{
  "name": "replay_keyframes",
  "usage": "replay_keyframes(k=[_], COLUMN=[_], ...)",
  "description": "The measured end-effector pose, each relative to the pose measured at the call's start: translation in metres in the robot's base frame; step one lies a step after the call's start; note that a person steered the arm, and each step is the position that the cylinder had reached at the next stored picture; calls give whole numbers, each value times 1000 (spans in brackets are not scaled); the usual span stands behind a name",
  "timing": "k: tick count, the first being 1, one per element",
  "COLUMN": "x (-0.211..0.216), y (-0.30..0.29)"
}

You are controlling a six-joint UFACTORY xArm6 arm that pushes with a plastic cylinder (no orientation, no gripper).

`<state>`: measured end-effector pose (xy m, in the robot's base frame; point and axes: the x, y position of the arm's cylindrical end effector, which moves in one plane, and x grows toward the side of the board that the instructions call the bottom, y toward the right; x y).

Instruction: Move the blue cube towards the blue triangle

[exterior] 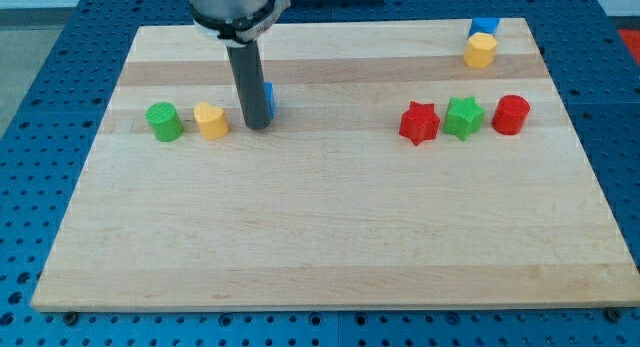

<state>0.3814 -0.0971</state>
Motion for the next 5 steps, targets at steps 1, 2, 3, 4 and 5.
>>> replay_keyframes(k=[1,2,3,4,5], x=[-28,-49,-57,-73,-76], y=[-2,-11,-41,-63,-60])
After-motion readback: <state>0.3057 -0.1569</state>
